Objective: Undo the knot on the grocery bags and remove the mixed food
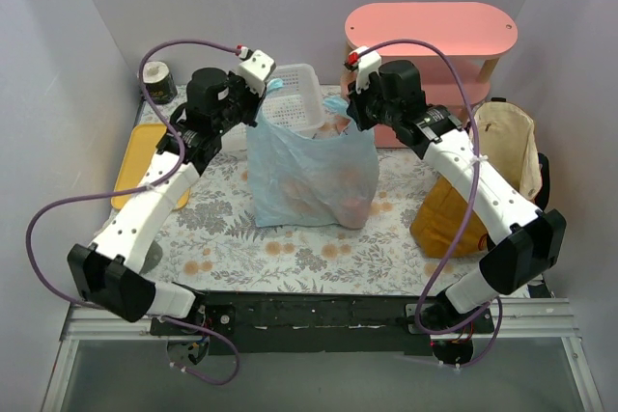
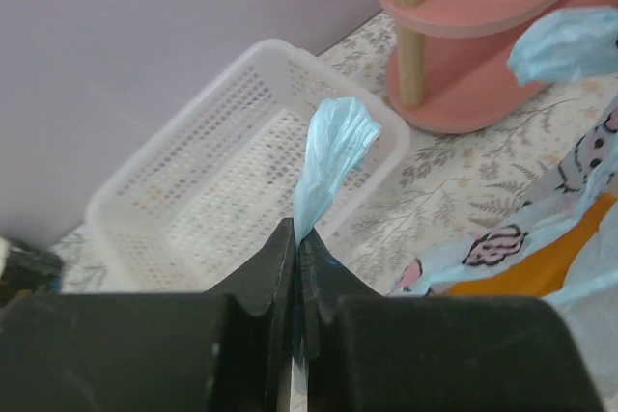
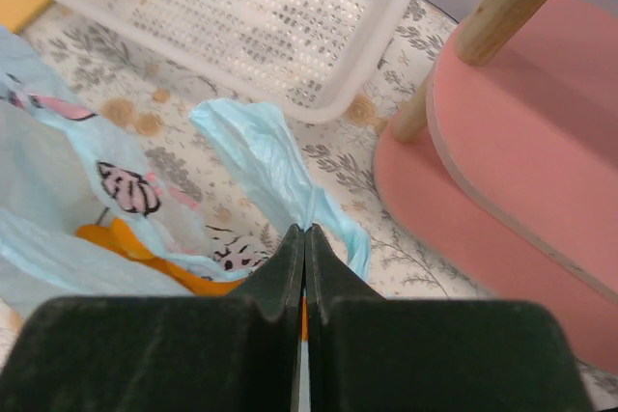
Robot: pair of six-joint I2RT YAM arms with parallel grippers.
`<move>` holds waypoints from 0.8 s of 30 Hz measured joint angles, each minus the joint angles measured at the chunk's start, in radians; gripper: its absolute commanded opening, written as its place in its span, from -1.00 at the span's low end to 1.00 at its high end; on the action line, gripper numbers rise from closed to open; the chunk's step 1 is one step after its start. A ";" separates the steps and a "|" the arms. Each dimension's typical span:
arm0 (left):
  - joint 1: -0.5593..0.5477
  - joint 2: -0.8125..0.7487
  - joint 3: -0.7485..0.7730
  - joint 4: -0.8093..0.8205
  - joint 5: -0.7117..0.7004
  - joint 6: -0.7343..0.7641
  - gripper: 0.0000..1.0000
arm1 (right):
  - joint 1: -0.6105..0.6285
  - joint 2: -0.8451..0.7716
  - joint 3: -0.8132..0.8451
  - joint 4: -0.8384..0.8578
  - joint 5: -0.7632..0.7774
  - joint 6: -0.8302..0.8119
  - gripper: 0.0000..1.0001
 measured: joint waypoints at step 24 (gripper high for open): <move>-0.005 -0.645 -0.359 -0.388 0.044 0.084 0.75 | 0.000 -0.135 -0.274 -0.051 -0.171 0.094 -0.97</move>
